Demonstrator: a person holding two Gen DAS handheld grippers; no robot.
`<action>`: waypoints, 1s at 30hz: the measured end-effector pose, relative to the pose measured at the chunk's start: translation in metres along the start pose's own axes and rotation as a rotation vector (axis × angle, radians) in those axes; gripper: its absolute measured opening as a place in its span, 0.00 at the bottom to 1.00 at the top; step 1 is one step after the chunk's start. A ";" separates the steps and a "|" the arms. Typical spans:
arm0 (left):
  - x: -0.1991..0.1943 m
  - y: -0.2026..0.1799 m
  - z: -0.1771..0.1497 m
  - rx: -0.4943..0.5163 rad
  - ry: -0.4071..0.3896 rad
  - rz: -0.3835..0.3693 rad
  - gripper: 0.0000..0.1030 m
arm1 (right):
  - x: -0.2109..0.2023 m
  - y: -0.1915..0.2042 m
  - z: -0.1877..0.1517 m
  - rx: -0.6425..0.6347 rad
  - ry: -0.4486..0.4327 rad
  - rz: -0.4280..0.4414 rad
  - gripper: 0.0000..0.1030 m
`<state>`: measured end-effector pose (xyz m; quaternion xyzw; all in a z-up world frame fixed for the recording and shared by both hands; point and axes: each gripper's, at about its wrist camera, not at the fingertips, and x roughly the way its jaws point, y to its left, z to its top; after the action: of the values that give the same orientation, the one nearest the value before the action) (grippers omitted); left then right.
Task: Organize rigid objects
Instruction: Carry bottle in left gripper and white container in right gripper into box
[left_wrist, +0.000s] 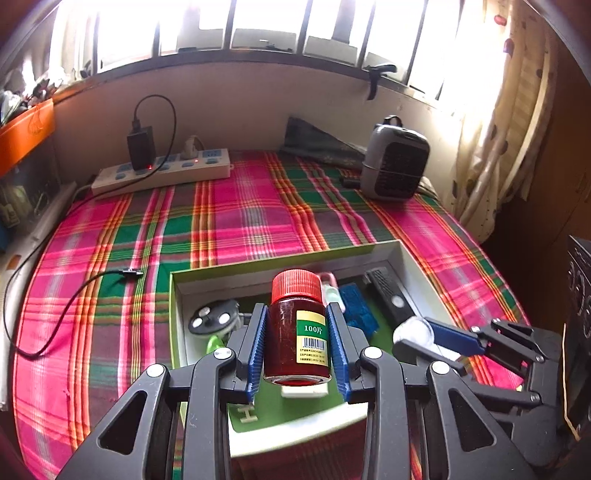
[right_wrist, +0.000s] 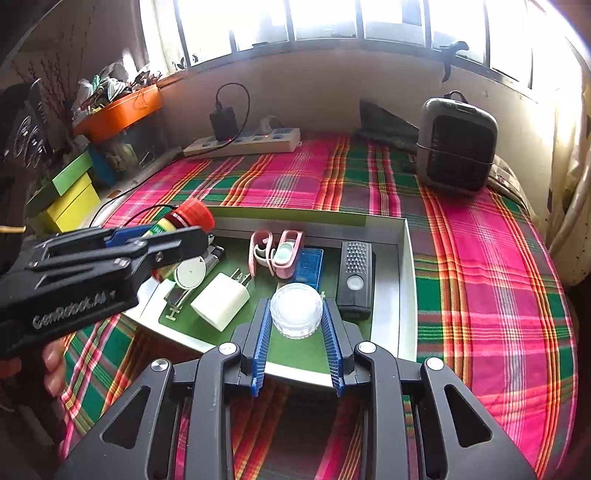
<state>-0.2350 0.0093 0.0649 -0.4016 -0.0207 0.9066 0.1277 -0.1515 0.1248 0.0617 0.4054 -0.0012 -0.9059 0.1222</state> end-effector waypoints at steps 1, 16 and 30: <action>0.004 0.001 0.002 -0.005 0.006 -0.001 0.30 | 0.003 -0.001 0.000 0.002 0.005 0.001 0.28; 0.046 0.006 0.004 -0.008 0.074 0.033 0.30 | 0.031 -0.002 -0.002 -0.008 0.071 0.044 0.28; 0.057 0.008 0.001 -0.017 0.095 0.033 0.30 | 0.041 -0.002 -0.005 -0.030 0.090 0.026 0.28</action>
<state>-0.2746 0.0159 0.0232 -0.4457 -0.0156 0.8882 0.1102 -0.1746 0.1178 0.0284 0.4437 0.0126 -0.8851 0.1400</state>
